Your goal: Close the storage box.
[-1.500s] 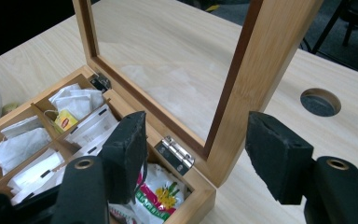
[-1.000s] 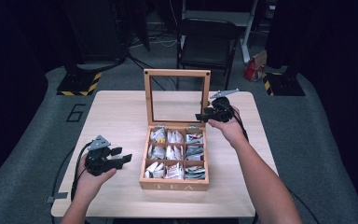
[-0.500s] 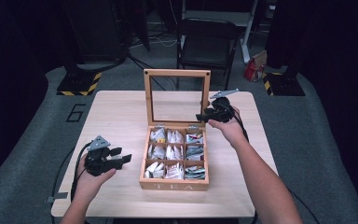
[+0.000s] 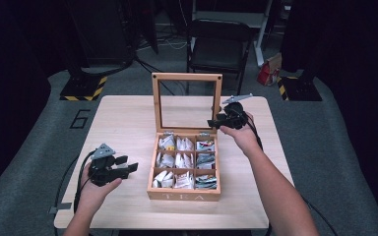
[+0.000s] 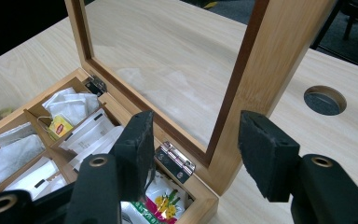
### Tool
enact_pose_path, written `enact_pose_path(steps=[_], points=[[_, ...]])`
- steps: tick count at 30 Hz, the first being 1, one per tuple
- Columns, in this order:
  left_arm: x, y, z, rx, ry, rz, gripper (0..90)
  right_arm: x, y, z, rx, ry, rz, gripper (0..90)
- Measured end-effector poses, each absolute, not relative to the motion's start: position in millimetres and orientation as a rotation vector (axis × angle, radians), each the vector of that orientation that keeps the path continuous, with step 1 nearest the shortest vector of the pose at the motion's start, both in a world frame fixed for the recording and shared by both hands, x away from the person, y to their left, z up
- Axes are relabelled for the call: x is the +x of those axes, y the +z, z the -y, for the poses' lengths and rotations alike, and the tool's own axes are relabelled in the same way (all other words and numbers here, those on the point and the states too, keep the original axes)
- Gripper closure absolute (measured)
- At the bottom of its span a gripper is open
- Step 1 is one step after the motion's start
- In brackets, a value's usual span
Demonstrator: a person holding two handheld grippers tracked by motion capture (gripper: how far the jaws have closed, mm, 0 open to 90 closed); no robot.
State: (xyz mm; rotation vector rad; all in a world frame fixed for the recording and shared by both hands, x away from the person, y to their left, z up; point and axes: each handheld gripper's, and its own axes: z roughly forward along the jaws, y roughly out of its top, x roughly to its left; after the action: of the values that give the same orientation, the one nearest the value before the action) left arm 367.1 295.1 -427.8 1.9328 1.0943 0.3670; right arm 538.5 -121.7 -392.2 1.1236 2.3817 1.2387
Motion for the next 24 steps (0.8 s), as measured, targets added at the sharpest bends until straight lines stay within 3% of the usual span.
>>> enact_pose_path(steps=[24], points=[[367,-431,-296,1.937,0.355,-1.1,43.5,541,-389,136,1.181,1.233,-2.355,49.9]])
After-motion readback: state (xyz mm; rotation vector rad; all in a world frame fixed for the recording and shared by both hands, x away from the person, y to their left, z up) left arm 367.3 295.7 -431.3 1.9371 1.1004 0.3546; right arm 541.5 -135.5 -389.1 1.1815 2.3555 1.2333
